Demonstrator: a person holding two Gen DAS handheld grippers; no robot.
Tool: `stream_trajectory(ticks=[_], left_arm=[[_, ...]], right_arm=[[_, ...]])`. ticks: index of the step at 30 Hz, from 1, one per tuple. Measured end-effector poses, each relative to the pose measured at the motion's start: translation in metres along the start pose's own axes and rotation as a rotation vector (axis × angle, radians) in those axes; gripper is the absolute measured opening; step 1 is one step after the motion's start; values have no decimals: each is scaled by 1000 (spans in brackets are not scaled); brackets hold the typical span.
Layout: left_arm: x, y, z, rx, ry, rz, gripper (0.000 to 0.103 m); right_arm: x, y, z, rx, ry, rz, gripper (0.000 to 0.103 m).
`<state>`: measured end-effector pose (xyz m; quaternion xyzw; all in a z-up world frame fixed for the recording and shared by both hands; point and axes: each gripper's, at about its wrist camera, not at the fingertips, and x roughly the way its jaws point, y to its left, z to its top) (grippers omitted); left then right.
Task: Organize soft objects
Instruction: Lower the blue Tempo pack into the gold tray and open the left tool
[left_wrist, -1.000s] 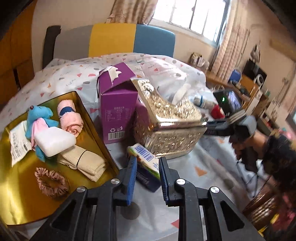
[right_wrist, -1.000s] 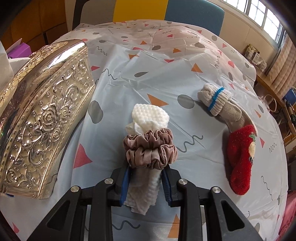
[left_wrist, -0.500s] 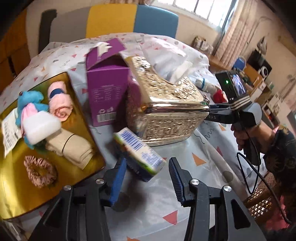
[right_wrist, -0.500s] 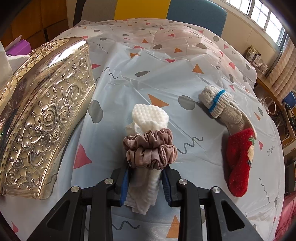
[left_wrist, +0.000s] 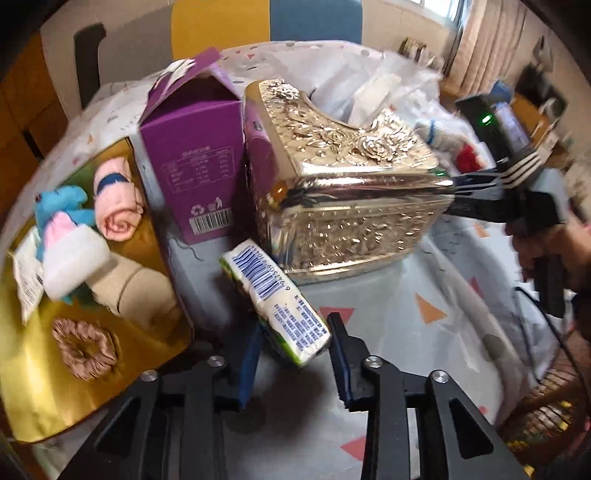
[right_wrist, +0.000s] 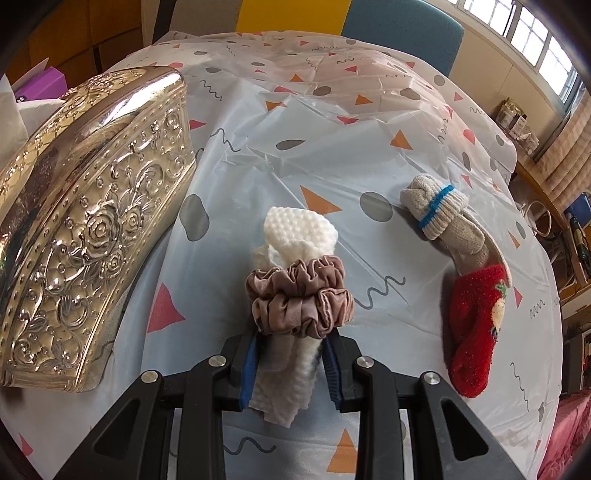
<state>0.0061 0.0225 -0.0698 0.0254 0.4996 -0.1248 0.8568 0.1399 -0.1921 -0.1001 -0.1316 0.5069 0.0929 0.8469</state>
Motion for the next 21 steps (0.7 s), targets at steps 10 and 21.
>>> stream_trajectory(ticks=[10,21], left_arm=[[-61,26,-18,-6,-176,-221,31],[-99,146,-12,-302,-260,97,32]], right_arm=[[2,0,0,7,-4,0,30],[1,-1,-4,4,-10,-1,30]])
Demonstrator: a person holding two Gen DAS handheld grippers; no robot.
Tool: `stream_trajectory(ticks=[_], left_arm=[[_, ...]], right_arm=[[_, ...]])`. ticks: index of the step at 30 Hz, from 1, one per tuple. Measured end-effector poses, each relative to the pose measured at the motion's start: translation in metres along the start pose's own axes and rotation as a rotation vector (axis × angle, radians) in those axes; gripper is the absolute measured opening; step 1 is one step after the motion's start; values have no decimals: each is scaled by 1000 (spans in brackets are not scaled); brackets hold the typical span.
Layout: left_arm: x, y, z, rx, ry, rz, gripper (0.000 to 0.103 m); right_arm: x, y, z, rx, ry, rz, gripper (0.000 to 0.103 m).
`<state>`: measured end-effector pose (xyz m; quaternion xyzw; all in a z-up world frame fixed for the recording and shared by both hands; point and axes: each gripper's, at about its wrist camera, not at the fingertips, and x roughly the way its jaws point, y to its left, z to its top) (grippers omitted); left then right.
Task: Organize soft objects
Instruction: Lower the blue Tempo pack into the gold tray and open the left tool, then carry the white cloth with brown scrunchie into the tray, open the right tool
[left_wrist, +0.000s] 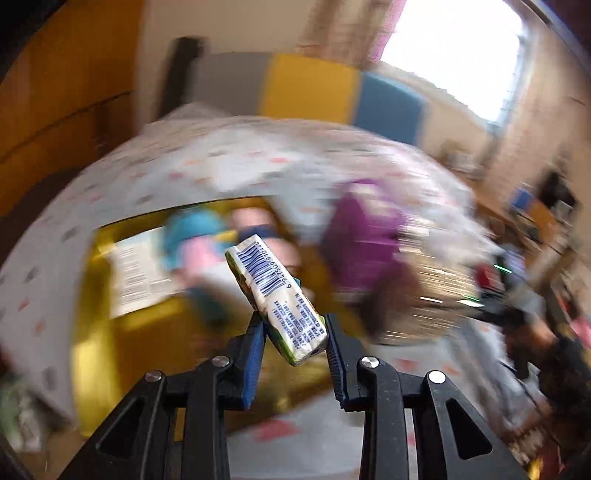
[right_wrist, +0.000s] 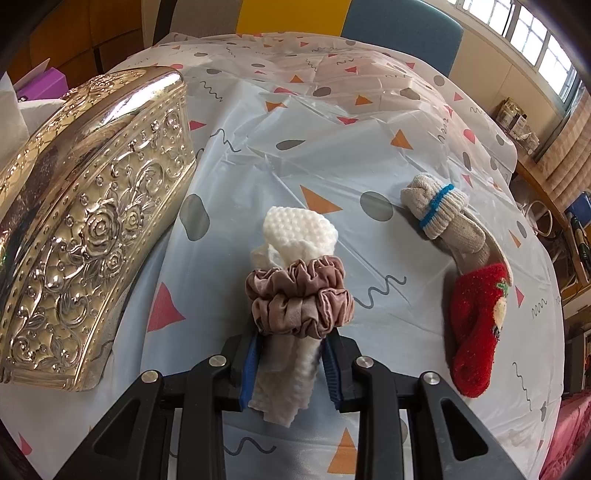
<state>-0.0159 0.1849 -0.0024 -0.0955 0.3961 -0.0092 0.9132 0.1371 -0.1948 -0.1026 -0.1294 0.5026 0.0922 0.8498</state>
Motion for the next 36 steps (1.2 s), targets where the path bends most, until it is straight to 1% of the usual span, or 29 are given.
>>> stream_trajectory(ticks=[3,5,8,11,12,13,15,16,18,21,23,25,27,29,31,36], left_arm=[[12,35,1,-69,33,70,32],[23,46,-2,-65,66,105,32],[39,58,-4,-53,102,118,33],[51,56,-2,-45,104,129,38],[56,56,0,-43,104,134,45],[57,57,1,-54,96,132,56],[56,59,3,-87,64,113,64],[52,59,4,-97,43,107,64],[47,59,4,-98,18,119,64],[43,60,-2,-108,21,149,64],[41,62,-10,-124,37,212,64],[39,64,-16,-133,40,249,64],[33,67,-20,-161,42,291,64],[27,67,-22,-173,25,304,64],[22,66,-23,-187,18,299,65],[6,53,-20,-165,-33,291,69]], right_arm=[[0,0,-1,1,-1,1,30],[0,0,-1,-1,-2,1,30],[0,-1,-1,3,-1,3,30],[0,-2,0,3,-2,3,30],[0,-2,0,4,-2,4,30],[1,-2,1,5,-2,4,30],[1,-3,1,10,-3,7,30],[1,-4,1,12,-3,9,30],[2,-4,2,14,-4,12,30],[4,-5,4,17,-6,14,30],[4,-5,5,17,-6,13,30],[5,-5,5,16,-7,10,30],[6,-5,6,17,-8,10,30],[7,-5,7,27,-7,14,30],[7,-6,8,35,-7,16,29],[10,-9,12,61,-5,22,30]])
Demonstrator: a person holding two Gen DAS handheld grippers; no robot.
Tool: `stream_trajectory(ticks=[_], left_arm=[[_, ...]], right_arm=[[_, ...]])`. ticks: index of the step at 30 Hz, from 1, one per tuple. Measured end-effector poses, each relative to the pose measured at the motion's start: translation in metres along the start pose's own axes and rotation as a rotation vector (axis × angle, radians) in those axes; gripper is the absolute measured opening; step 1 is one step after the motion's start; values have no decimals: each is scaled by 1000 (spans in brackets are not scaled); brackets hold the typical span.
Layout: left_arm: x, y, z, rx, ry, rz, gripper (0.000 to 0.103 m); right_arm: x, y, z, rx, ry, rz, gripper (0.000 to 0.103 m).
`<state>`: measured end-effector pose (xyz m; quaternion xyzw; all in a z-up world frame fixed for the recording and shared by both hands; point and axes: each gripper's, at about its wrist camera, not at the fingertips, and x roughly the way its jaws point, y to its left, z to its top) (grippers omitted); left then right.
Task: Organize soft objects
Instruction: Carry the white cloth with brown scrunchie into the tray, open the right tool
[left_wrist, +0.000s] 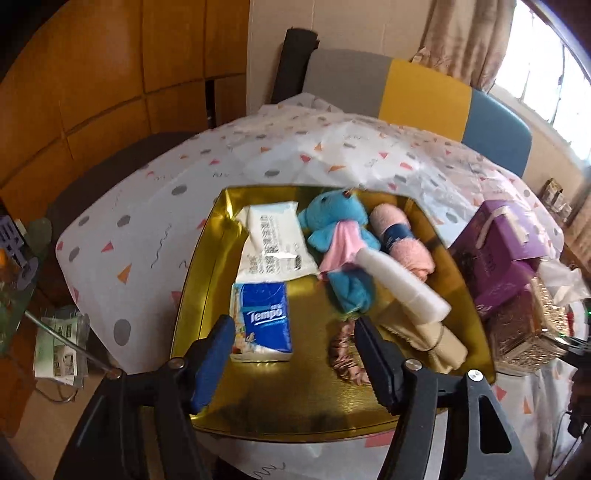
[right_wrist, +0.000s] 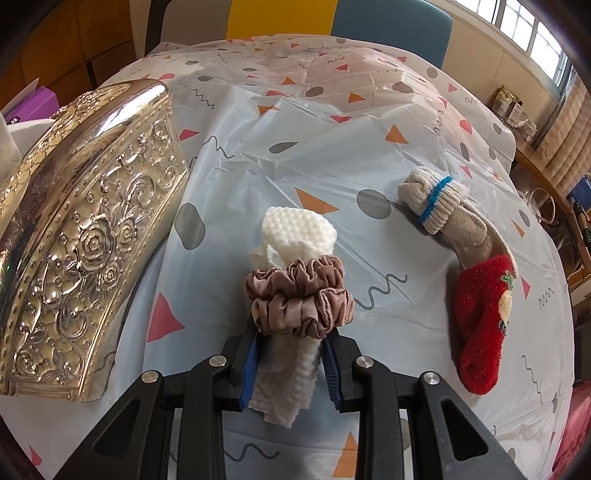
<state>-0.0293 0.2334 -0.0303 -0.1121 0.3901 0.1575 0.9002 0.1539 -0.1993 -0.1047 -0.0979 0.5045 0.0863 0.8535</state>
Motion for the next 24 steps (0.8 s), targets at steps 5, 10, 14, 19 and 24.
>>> stream_trajectory(ticks=[5,10,14,19,24], left_arm=[[-18,-9,-1,26,-57,-8,78],[-23,-16,-3,59,-71,-17,78],[-23,-20,-6,73,-68,-24,78],[-22,-19,-7,73,-71,-28,78],[-22,-19,-8,84,-81,-26,78]], right_arm=[[1,0,3,7,-2,-27,29],[2,-8,4,40,-9,-100,29],[3,-16,1,53,-10,-196,29],[0,-29,1,133,19,-200,28],[-16,-52,-3,278,-1,-170,26]])
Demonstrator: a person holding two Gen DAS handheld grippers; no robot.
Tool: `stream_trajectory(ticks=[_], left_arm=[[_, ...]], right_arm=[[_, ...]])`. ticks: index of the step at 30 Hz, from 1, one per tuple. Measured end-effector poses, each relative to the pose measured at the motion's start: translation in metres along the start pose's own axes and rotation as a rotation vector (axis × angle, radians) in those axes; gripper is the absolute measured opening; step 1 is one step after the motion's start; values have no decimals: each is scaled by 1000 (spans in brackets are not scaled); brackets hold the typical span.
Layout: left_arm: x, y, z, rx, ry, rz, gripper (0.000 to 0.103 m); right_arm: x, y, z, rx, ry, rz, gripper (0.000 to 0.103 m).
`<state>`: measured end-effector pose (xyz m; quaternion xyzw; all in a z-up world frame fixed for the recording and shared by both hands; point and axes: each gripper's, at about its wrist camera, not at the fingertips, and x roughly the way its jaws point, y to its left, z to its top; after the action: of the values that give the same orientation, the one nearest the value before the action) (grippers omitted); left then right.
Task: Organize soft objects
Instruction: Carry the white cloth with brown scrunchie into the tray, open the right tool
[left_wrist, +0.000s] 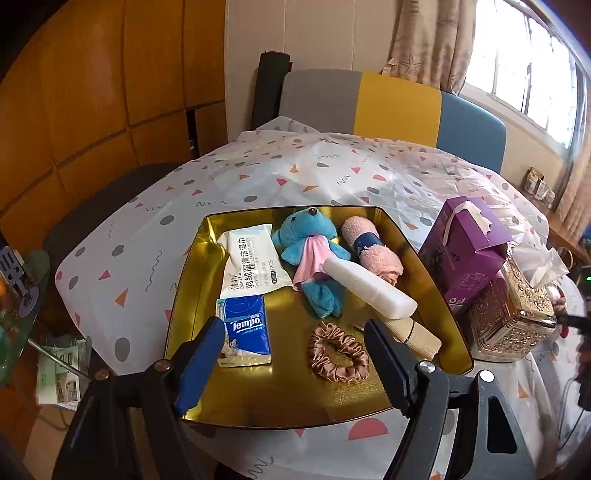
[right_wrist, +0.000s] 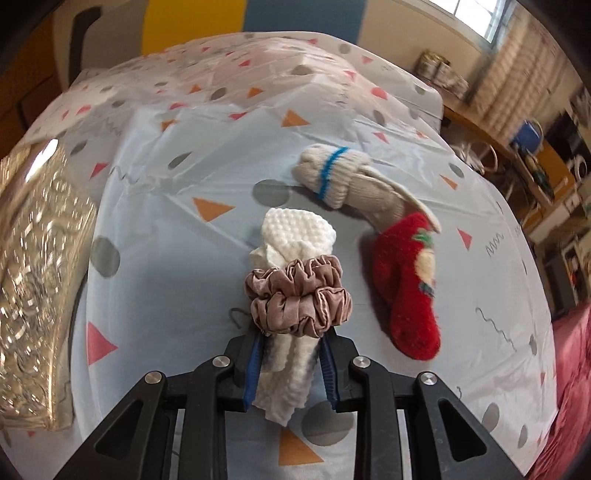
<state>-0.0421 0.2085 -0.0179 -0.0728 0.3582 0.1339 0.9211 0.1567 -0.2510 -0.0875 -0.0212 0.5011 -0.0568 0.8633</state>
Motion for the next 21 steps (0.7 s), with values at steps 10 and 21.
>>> stream_trajectory(ticks=[10,21], left_arm=[[7,1,-2,-5,13,1,78],[8,14,-4,-37,10,31,78]], right_arm=[[-84,-20,23,122,-215,100,26],[-227,115,10,-295,-484,475,26]])
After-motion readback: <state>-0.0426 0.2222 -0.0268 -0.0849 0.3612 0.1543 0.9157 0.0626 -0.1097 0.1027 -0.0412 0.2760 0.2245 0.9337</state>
